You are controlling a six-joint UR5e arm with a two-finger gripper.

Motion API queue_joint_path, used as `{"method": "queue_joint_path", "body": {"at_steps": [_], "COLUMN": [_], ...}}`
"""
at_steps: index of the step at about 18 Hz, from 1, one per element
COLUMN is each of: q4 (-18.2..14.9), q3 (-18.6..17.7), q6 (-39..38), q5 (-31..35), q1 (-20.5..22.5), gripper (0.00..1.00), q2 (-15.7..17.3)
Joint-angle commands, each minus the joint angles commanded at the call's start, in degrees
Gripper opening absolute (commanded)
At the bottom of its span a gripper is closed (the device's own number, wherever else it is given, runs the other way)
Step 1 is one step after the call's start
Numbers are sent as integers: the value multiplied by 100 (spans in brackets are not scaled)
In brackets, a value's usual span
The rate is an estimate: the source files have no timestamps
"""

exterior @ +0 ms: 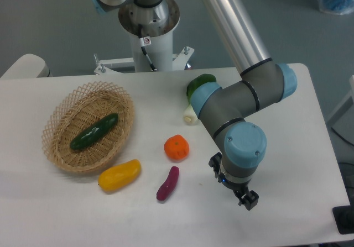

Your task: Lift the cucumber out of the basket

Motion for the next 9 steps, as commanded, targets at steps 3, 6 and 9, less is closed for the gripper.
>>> {"method": "queue_joint_path", "body": {"at_steps": [3,6,9], "q4": [9,9,0], "q3": [-26,-44,-123], "q6": [-9,-26,-96], "q5": [-9,0,-35], "q1": [0,-35,-105], "gripper": [100,100,100], "q2": [17,35,88]}}
